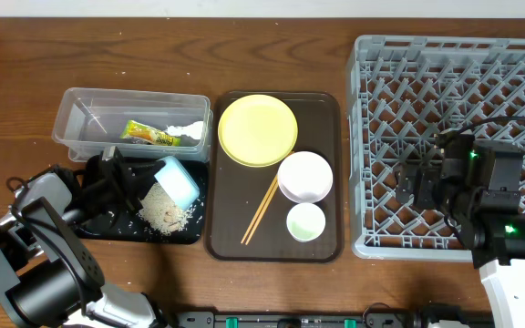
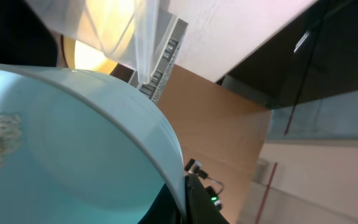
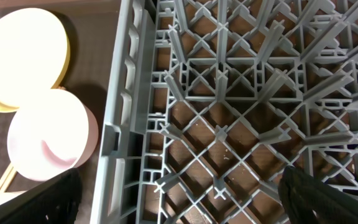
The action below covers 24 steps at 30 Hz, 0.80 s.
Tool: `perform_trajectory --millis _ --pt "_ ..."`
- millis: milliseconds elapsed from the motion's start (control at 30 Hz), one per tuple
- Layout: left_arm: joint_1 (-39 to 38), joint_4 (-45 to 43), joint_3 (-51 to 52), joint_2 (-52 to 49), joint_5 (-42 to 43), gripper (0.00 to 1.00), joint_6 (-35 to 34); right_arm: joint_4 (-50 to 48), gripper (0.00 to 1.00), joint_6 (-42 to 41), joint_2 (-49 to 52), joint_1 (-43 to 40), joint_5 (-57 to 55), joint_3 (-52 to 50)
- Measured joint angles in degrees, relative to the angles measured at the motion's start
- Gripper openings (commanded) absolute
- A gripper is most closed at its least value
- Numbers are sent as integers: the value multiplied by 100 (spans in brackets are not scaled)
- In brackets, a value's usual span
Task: Sort waste into correct bins and load items into the dishwasher rack
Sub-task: 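Tip the blue bowl over the black tray to pour out the rice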
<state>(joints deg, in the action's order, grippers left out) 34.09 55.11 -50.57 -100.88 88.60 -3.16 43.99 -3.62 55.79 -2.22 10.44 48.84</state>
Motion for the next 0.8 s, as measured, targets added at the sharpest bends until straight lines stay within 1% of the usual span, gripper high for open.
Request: perform_trajectory --millis 133,233,267,300,433,500,567,667,800 --pt "0 -31 0 0 0 6 -280 4 99 0 0 0 -35 0" --pt "0 -391 4 0 4 6 -162 9 99 0 0 0 -46 0" --pt "0 -566 4 0 0 6 11 11 99 0 0 0 -48 0" --pt "0 -734 7 0 9 6 339 11 99 0 0 0 -55 0" --pt "0 -848 9 0 -2 6 1631 13 99 0 0 0 -85 0" --pt "0 -879 9 0 0 6 2011 20 99 0 0 0 -90 0" --pt "0 -883 9 0 -2 6 2214 31 99 0 0 0 -98 0" --pt "0 -885 9 0 0 6 2164 33 99 0 0 0 -105 0" --pt "0 -887 9 0 0 6 1519 33 99 0 0 0 -107 0"
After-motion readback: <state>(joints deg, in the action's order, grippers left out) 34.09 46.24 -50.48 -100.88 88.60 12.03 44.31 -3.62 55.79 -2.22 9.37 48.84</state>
